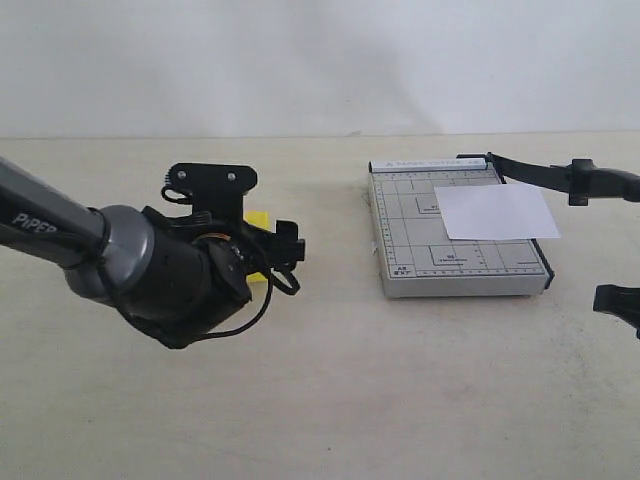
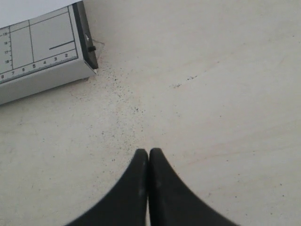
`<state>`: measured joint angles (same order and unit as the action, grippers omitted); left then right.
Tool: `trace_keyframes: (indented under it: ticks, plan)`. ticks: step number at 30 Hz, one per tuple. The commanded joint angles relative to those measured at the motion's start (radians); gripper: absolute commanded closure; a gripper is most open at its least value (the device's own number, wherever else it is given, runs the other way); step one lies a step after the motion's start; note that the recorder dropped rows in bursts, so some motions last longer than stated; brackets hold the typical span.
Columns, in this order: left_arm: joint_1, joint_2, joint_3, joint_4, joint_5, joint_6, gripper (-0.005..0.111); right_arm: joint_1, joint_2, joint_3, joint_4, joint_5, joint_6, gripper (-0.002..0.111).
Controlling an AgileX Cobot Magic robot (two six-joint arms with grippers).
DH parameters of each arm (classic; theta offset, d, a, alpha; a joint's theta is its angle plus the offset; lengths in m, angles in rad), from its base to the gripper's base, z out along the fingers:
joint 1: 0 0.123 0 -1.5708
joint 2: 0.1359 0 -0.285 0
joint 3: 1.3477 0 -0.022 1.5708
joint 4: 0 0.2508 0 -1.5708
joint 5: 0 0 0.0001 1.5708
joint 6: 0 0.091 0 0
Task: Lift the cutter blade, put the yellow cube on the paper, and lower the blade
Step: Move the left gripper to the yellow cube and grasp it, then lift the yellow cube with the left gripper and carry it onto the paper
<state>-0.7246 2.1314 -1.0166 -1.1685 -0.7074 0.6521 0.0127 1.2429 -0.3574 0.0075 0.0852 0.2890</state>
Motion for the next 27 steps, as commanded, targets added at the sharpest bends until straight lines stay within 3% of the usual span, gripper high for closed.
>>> trace_keyframes:
  ticks: [1, 6, 9, 12, 15, 18, 22, 24, 27]
  plan:
    - [0.017, 0.049, -0.062, 0.044, 0.033, -0.001, -0.003, -0.003, 0.002, -0.003, -0.002, 0.0, 0.0, 0.109]
    - [0.019, 0.099, -0.141, 0.037, 0.052, 0.095, -0.001, -0.003, 0.002, -0.003, 0.0, 0.0, 0.002, 0.109]
    - [0.019, 0.107, -0.159, 0.022, 0.053, 0.139, 0.012, -0.003, 0.002, -0.003, 0.0, 0.0, 0.002, 0.109]
    - [0.019, 0.107, -0.159, 0.022, 0.042, 0.141, 0.047, -0.003, 0.002, -0.003, 0.0, 0.0, 0.002, 0.109]
    - [0.019, 0.105, -0.159, 0.025, 0.039, 0.141, 0.1, -0.003, 0.002, -0.003, 0.004, 0.002, 0.002, 0.109]
    - [0.019, 0.061, -0.159, -0.014, 0.067, 0.191, 0.102, -0.003, 0.002, -0.003, 0.006, 0.004, 0.002, 0.109]
    - [0.017, -0.06, -0.159, -0.112, 0.151, 0.391, 0.102, -0.003, 0.002, -0.003, 0.006, 0.004, 0.002, 0.109]
    - [0.017, -0.127, -0.159, -0.157, 0.232, 0.529, 0.102, -0.003, 0.002, -0.003, 0.006, 0.004, 0.002, 0.109]
    - [0.017, -0.225, -0.159, -0.206, 0.466, 0.782, 0.102, -0.003, 0.002, -0.003, 0.006, 0.004, 0.0, 0.109]
